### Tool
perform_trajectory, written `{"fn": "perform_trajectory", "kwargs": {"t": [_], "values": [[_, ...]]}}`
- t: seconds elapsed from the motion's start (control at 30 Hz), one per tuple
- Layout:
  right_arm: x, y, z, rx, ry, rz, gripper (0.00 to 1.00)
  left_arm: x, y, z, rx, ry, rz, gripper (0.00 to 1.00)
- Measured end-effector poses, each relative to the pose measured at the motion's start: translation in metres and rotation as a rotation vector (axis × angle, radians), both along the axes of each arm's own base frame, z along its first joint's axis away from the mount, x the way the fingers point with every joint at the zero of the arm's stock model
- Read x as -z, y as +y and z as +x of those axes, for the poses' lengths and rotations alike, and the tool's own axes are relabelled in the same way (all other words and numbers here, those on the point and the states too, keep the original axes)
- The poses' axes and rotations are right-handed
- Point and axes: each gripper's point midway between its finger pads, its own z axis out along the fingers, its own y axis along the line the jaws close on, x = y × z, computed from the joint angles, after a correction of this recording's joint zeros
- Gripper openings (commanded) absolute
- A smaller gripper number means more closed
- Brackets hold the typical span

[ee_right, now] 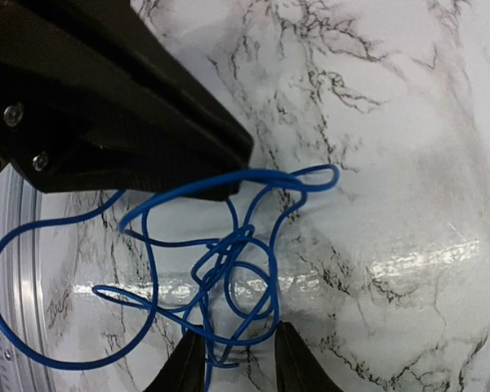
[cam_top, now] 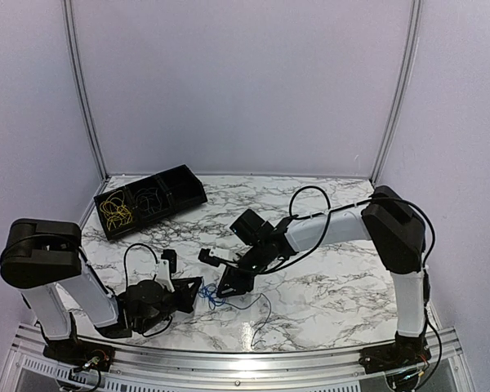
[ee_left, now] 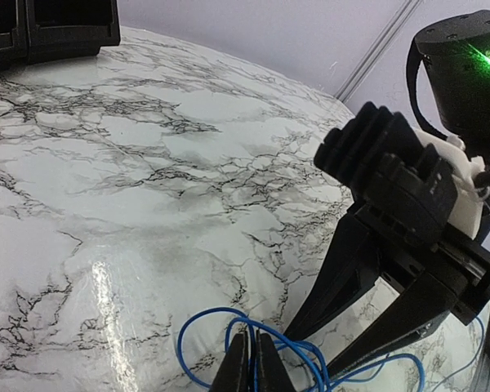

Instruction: Untangle the cables

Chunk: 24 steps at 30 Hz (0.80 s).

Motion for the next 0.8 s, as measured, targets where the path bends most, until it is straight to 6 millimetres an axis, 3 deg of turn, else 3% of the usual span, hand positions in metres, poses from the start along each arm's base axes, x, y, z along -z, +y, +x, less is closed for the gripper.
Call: {"fn": "perform_trajectory", "kwargs": {"t": [0.23,0.37,0.47,0.57,0.73,0.8], "values": [[0.002,-0.002,-0.001,0.008,0.009,-0.015,0.01,-0.002,0.0,0.0,-0.003,-0.006,-0.01,0.05],[0.002,-0.009,0.002,0.014,0.017,-0.033,0.0,0.0,0.004,-0.001,-0.005,-0.005,-0.005,0.03],[-0.015,-0.023,0.015,0.039,0.007,-0.034,0.0,0.005,0.012,-0.004,-0.008,0.002,0.012,0.01],[-0.061,-0.046,0.048,0.116,-0.038,0.017,0.0,0.011,0.025,-0.006,-0.025,0.009,0.038,0.01],[-0.186,-0.093,0.12,0.286,-0.231,0.196,0.0,0.014,0.038,-0.007,-0.05,0.007,0.057,0.0],[-0.224,-0.109,0.132,0.328,-0.302,0.248,0.0,0.012,0.042,-0.007,-0.06,0.003,0.057,0.0]]}}
